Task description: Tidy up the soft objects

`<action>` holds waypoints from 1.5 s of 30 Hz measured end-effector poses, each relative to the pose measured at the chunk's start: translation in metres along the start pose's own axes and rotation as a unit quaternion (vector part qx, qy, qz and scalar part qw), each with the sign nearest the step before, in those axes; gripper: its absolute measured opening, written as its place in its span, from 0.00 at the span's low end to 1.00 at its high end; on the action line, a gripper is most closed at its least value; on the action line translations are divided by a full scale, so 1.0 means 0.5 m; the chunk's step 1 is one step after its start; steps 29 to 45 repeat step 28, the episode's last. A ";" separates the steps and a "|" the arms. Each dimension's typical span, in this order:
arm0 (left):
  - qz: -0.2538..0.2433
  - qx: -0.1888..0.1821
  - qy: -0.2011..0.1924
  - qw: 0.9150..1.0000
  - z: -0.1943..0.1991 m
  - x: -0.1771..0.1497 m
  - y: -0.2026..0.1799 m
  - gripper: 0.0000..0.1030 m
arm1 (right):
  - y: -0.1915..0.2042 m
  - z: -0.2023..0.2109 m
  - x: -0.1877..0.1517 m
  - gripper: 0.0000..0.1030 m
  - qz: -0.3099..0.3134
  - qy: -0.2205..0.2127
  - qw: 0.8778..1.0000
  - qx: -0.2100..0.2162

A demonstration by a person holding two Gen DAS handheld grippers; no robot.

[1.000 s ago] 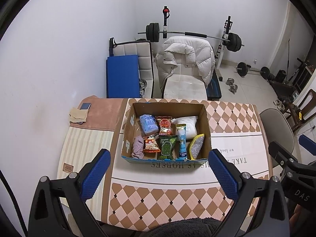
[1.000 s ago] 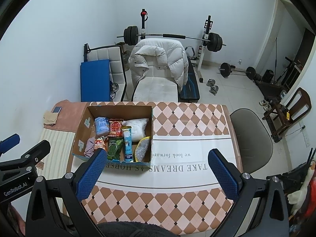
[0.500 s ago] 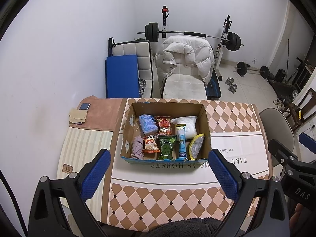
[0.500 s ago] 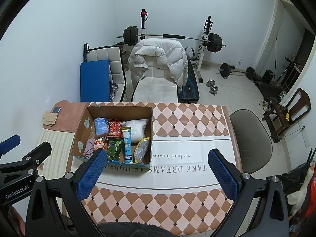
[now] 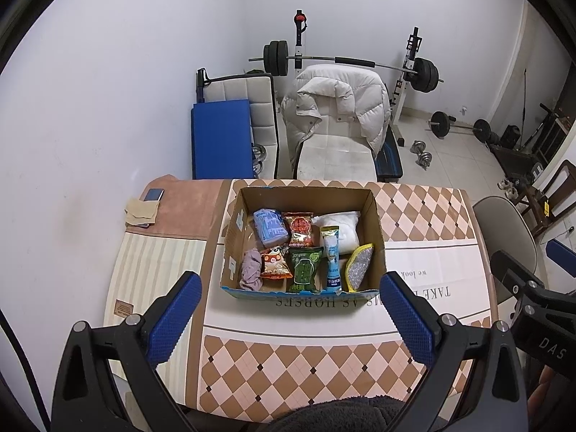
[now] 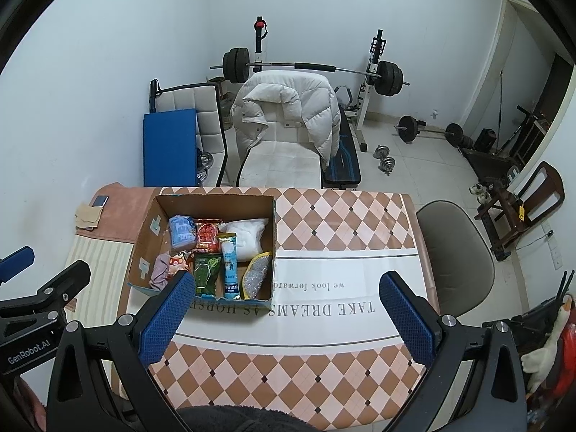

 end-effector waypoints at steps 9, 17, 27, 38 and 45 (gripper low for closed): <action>-0.004 0.001 -0.001 1.000 -0.003 0.003 0.003 0.98 | -0.002 -0.002 0.001 1.00 0.001 0.001 1.000 0.001; -0.003 0.001 -0.002 1.000 -0.002 0.003 0.001 0.98 | -0.007 -0.006 0.000 1.00 -0.002 0.000 1.000 -0.001; -0.004 0.000 -0.006 1.000 -0.006 0.016 0.022 0.98 | -0.009 -0.008 0.000 1.00 -0.003 0.002 1.000 -0.001; -0.004 0.000 -0.006 1.000 -0.006 0.015 0.022 0.98 | -0.011 -0.009 -0.001 1.00 -0.003 0.002 1.000 -0.001; -0.004 0.000 -0.006 1.000 -0.006 0.015 0.022 0.98 | -0.011 -0.009 -0.001 1.00 -0.003 0.002 1.000 -0.001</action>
Point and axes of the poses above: each gripper's, at about its wrist camera, not at the fingertips, and z roughly against the way its jaws point, y to its left, x to its top, the point moved 6 cm from there along -z, roughly the way its jaws point, and after that the axes turned 8 degrees about -x, right-handed, at the moved point
